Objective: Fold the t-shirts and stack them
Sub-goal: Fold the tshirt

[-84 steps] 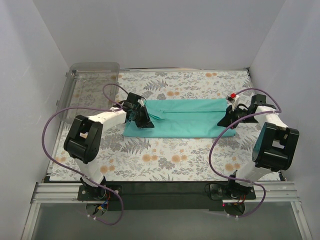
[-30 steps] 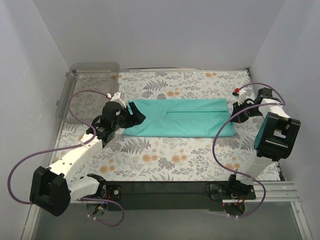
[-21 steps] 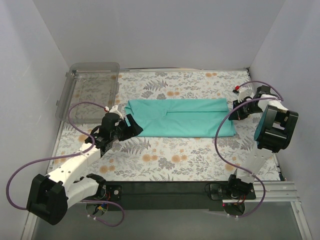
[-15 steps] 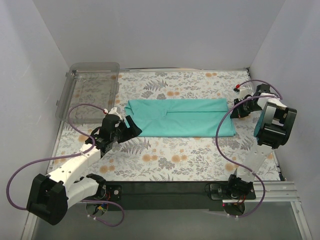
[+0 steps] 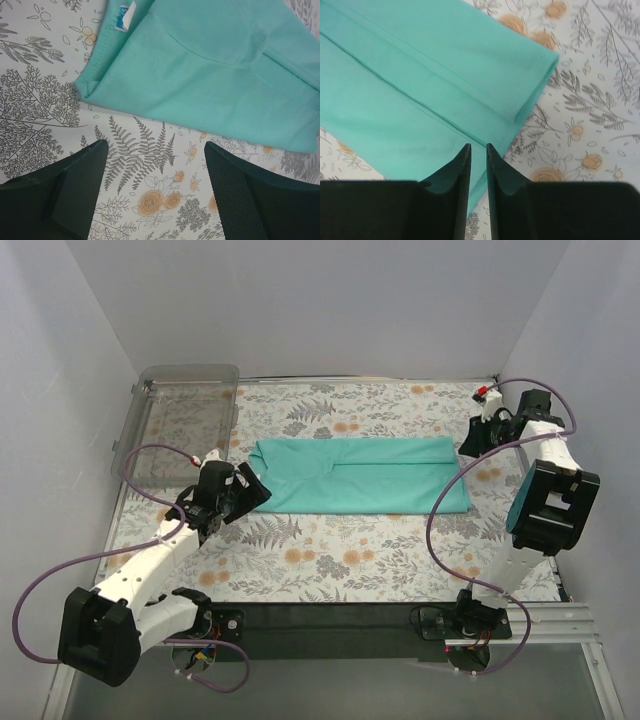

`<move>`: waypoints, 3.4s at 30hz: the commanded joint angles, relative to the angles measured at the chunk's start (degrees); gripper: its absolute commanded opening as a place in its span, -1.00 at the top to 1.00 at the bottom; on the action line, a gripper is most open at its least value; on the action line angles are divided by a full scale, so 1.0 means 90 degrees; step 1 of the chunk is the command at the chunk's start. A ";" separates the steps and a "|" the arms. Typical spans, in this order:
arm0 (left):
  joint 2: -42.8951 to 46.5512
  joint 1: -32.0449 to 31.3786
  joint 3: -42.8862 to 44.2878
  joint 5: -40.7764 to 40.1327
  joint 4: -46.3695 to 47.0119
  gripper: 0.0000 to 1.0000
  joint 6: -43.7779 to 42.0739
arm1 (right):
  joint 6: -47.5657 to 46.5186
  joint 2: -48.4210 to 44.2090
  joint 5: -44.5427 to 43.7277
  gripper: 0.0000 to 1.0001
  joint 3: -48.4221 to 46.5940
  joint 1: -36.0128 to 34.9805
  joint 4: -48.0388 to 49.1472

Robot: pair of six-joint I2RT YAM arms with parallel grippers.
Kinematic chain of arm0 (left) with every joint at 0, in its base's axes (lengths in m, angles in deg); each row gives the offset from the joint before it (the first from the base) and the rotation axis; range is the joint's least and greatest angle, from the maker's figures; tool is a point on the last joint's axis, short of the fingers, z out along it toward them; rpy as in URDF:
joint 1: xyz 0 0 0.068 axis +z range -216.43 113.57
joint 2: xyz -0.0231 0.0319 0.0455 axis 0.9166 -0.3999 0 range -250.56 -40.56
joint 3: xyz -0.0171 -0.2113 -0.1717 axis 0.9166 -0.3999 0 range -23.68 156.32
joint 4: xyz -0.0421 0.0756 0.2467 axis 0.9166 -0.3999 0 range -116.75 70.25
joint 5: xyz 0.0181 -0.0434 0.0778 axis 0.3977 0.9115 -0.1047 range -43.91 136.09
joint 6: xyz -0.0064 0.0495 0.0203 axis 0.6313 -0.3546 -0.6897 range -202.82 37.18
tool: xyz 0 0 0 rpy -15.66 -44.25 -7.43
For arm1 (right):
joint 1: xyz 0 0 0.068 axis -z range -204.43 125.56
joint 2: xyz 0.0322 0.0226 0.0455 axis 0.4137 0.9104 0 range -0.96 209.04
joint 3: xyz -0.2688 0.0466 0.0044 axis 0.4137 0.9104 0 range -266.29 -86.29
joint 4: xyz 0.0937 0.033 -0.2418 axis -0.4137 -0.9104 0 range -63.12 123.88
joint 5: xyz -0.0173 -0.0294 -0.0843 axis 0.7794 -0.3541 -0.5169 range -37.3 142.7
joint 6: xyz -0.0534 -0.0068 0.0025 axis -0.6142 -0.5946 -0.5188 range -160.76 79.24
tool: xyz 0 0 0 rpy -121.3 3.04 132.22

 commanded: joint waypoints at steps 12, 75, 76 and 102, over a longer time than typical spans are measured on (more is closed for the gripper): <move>-0.0808 0.0240 0.0045 0.0016 0.0362 -0.38 0.0736 | 0.0401 0.0023 0.0430 0.32 -0.0162 -0.0540 0.0621; -0.1450 0.0250 -0.0084 0.1530 0.2012 -0.34 0.0394 | 0.0549 -0.0989 -0.1154 0.58 0.2512 0.1696 0.1511; -0.1839 0.0250 -0.0005 0.1550 0.2168 -0.33 0.0433 | 0.0510 -0.1108 -0.1164 0.34 0.2600 0.1773 0.1531; -0.5796 0.0347 0.3918 -0.0433 0.0727 1.00 -0.0249 | 0.0910 -0.2563 0.0262 -0.15 0.2493 0.1014 0.1472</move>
